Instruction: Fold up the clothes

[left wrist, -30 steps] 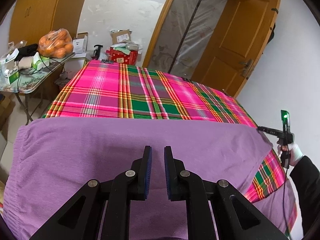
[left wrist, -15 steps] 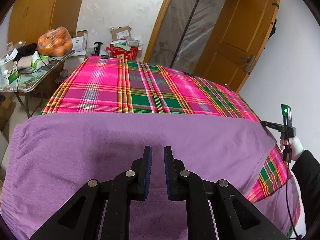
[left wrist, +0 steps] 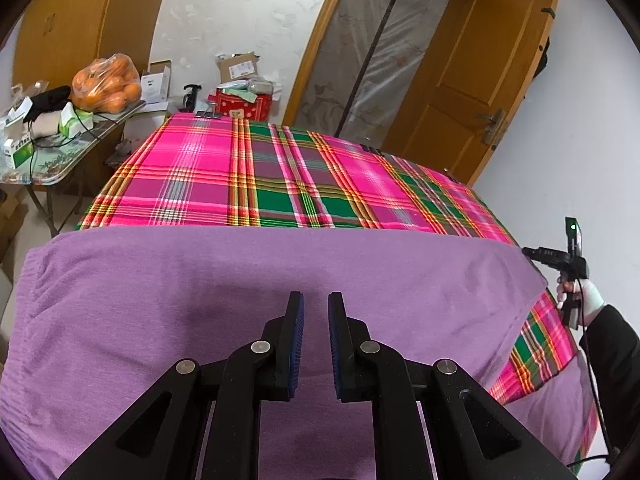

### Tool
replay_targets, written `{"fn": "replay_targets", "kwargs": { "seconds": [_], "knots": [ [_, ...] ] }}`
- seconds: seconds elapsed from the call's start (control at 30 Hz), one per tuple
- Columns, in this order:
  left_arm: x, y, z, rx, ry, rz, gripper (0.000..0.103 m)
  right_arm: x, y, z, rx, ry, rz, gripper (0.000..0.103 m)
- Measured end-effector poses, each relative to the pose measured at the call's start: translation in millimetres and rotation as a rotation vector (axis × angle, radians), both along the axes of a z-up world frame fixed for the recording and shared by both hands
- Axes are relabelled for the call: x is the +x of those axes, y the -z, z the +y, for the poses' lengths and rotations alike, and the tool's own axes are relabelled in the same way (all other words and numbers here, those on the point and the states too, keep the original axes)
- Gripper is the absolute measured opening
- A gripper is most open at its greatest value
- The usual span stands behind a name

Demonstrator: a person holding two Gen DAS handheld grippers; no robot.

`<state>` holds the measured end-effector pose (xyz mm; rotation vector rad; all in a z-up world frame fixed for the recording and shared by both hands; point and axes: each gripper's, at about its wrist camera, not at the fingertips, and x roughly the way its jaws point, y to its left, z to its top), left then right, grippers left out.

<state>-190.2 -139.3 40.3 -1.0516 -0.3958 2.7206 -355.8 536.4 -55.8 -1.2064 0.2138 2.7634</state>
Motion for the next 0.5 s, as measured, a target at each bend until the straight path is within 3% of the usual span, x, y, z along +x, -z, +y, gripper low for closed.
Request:
{"fn": "replay_targets", "kwargs": {
  "seconds": [0.37, 0.5],
  "knots": [
    [-4, 3, -11, 0.008, -0.046, -0.004, 0.012, 17, -20, -14, 0.037, 0.037, 0.041, 0.005],
    [-3, -2, -27, 0.041, -0.111, 0.012, 0.013, 34, -28, -75, -0.005, -0.148, 0.05, 0.005]
  ]
}}
